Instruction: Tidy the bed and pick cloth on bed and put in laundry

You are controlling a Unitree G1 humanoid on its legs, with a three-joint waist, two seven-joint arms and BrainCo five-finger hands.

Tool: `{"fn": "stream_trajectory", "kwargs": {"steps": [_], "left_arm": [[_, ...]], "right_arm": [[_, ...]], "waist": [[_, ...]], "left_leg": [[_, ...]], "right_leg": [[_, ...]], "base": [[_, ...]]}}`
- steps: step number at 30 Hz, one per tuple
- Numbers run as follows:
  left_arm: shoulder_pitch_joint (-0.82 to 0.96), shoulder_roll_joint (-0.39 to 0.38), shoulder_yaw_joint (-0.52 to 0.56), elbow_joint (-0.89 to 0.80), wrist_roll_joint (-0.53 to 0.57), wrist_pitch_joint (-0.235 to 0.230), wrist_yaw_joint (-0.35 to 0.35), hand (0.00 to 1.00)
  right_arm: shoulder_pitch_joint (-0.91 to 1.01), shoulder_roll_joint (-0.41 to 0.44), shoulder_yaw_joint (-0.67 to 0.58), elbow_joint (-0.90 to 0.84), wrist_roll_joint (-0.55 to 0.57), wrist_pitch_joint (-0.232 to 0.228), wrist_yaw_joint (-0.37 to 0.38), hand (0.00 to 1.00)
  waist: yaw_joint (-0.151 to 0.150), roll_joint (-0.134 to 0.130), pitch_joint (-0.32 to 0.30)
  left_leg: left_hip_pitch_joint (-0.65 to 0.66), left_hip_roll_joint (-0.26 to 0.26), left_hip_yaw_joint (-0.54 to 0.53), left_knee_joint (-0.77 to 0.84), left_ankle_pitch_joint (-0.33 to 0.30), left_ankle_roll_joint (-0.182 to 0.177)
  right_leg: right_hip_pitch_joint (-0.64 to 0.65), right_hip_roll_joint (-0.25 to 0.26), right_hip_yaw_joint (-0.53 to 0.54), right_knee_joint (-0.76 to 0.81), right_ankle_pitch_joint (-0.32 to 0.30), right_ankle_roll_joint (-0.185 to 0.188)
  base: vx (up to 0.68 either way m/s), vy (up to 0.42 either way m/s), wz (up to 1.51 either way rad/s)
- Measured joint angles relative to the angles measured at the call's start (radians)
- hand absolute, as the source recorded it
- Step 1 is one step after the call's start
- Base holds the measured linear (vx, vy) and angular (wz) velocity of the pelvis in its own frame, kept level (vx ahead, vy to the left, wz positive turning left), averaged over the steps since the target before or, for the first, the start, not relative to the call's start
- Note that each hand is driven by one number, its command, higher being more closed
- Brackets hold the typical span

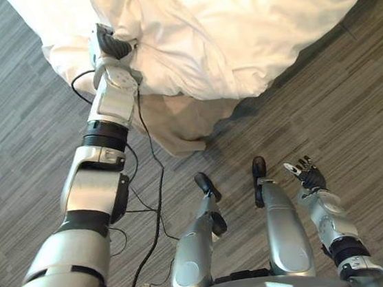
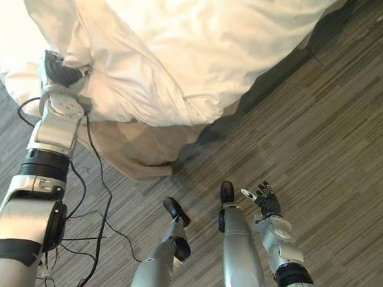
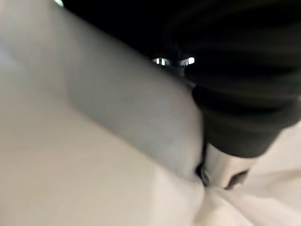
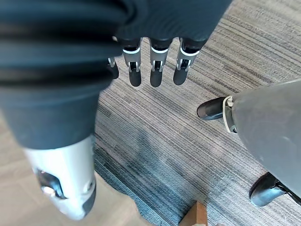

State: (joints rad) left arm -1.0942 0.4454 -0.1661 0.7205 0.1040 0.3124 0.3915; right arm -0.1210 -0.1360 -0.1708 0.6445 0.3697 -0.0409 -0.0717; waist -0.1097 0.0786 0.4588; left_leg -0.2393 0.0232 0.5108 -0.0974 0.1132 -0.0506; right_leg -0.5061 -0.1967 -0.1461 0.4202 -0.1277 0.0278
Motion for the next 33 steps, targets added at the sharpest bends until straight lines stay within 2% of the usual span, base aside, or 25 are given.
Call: {"fn": "stream_trajectory", "kwargs": {"steps": [2,4,6,8,10,14,18,19,22,24,29,33], "left_arm": [[0.036,0.0,0.0,-0.003,-0.017,-0.044,0.006,1.0],[0.118,0.001,0.011,-0.028,-0.079,-0.117,0.008,1.0],[0.182,0.004,0.023,-0.071,-0.088,-0.163,0.007,1.0],[0.287,0.006,0.043,-0.132,-0.093,-0.23,-0.002,1.0],[0.379,0.01,0.058,-0.188,-0.093,-0.266,-0.025,1.0],[0.623,0.013,0.081,-0.327,-0.111,-0.346,-0.075,1.0],[0.803,-0.01,0.092,-0.444,-0.133,-0.413,-0.128,1.0],[0.853,-0.028,0.095,-0.473,-0.133,-0.439,-0.15,0.0],[0.965,-0.083,0.102,-0.523,-0.126,-0.476,-0.192,0.0],[1.024,-0.111,0.106,-0.546,-0.116,-0.478,-0.222,0.0],[1.145,-0.17,0.102,-0.553,-0.092,-0.476,-0.274,0.0],[1.231,-0.202,0.055,-0.507,-0.074,-0.462,-0.285,0.0]], "right_arm": [[0.002,0.0,-0.008,0.016,-0.001,0.004,-0.005,0.0],[0.008,-0.003,-0.01,0.064,-0.003,0.007,-0.018,0.0],[0.009,-0.005,-0.01,0.106,-0.015,0.017,-0.024,0.0],[0.011,-0.005,-0.01,0.166,-0.04,0.037,-0.03,0.0],[0.019,-0.003,-0.014,0.192,-0.04,0.057,-0.036,0.0],[0.044,-0.002,-0.017,0.223,-0.04,0.091,-0.043,0.0],[0.077,0.01,-0.016,0.23,-0.04,0.116,-0.043,0.0],[0.09,0.012,-0.016,0.233,-0.04,0.123,-0.043,0.0],[0.114,0.013,-0.018,0.239,-0.04,0.148,-0.039,0.0],[0.131,0.014,-0.018,0.24,-0.04,0.16,-0.024,0.0],[0.177,0.02,-0.027,0.256,-0.039,0.205,0.011,0.0],[0.192,0.023,-0.042,0.277,-0.039,0.232,0.032,0.0]], "waist": [[-0.004,0.0,0.0],[-0.01,0.002,-0.001],[-0.014,0.007,-0.004],[-0.015,0.016,-0.01],[-0.011,0.023,-0.014],[-0.003,0.058,-0.071],[0.013,0.062,-0.126],[0.015,0.06,-0.142],[0.021,0.055,-0.167],[0.021,0.052,-0.181],[0.032,0.034,-0.233],[0.055,0.006,-0.253]], "left_leg": [[0.028,0.0,-0.001,0.0,0.0,0.0],[0.08,-0.002,-0.012,0.0,0.0,0.0],[0.101,0.0,-0.036,0.0,0.0,0.0],[0.124,0.007,-0.073,0.0,0.0,0.001],[0.145,0.013,-0.099,0.0,0.0,0.001],[0.167,0.025,-0.144,0.0,0.0,0.001],[0.192,0.035,-0.173,0.0,0.0,0.001],[0.197,0.039,-0.189,-0.001,0.0,0.001],[0.211,0.048,-0.207,-0.001,-0.001,0.001],[0.227,0.052,-0.221,-0.003,-0.01,0.011],[0.263,0.059,-0.244,-0.006,-0.028,0.003],[0.289,0.057,-0.257,-0.007,-0.041,-0.002]], "right_leg": [[0.031,-0.001,-0.006,-0.002,-0.005,0.0],[0.095,-0.006,-0.02,-0.008,-0.02,0.004],[0.134,-0.006,-0.041,-0.024,-0.023,0.005],[0.19,-0.002,-0.077,-0.055,-0.022,0.006],[0.238,0.005,-0.103,-0.086,-0.015,0.011],[0.326,0.026,-0.15,-0.181,0.018,0.017],[0.403,0.048,-0.18,-0.263,0.044,0.019],[0.427,0.056,-0.194,-0.29,0.053,0.019],[0.471,0.072,-0.219,-0.333,0.063,0.014],[0.501,0.083,-0.229,-0.353,0.063,0.014],[0.563,0.096,-0.254,-0.392,0.062,0.015],[0.615,0.1,-0.279,-0.423,0.056,0.022]], "base": [[0.09,-0.061,0.02],[0.08,-0.076,0.13],[0.05,-0.063,0.23],[0.05,-0.054,0.34],[0.05,-0.016,0.36],[0.05,0.021,0.26],[0.05,0.007,0.17],[0.05,-0.015,0.22],[0.03,-0.024,0.17],[0.04,-0.03,0.14],[0.07,-0.033,0.09],[0.09,-0.019,0.15]]}}
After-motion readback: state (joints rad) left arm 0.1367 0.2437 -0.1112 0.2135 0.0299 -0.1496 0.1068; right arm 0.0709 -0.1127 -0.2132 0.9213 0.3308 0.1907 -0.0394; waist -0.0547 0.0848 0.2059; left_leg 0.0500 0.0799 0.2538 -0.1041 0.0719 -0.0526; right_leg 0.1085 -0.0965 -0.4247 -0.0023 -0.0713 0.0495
